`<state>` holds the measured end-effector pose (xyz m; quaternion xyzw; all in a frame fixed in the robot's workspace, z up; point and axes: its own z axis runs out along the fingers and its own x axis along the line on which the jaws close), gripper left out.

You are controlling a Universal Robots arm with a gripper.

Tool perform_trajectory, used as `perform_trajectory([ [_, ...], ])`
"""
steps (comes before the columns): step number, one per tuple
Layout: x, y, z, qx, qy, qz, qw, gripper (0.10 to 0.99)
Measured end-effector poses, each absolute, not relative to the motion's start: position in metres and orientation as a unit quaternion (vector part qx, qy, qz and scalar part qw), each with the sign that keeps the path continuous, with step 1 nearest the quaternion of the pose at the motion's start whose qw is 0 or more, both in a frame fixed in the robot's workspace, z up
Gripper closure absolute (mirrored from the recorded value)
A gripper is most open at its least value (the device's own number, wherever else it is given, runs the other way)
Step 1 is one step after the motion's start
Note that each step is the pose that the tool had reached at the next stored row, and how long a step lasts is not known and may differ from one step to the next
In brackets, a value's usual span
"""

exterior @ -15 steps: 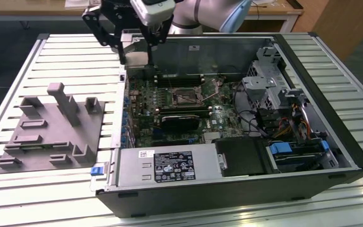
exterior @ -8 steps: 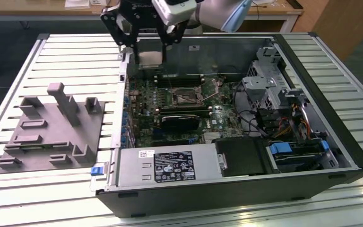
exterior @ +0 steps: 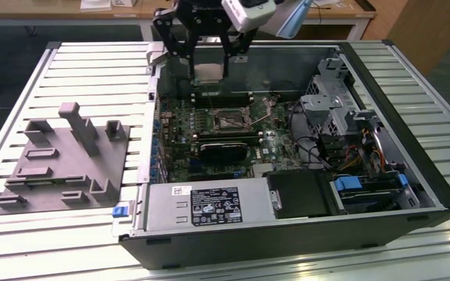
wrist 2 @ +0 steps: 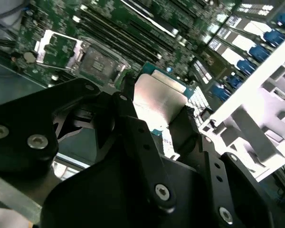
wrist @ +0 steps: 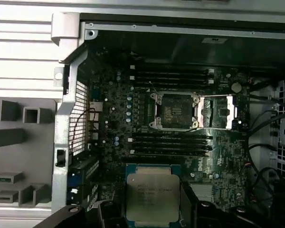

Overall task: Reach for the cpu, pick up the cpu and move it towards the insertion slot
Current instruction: 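Pick up the cpu and move it towards the insertion slot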

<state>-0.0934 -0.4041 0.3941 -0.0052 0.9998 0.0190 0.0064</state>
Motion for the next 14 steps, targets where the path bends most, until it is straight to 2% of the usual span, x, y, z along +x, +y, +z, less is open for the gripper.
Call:
perform_trajectory([
  [7,-0.063,-0.402,0.391,-0.005,1.0,0.019,0.006,0.545],
  [14,-0.05,-0.379,0.379,-0.005,1.0,0.019,0.006,0.545],
])
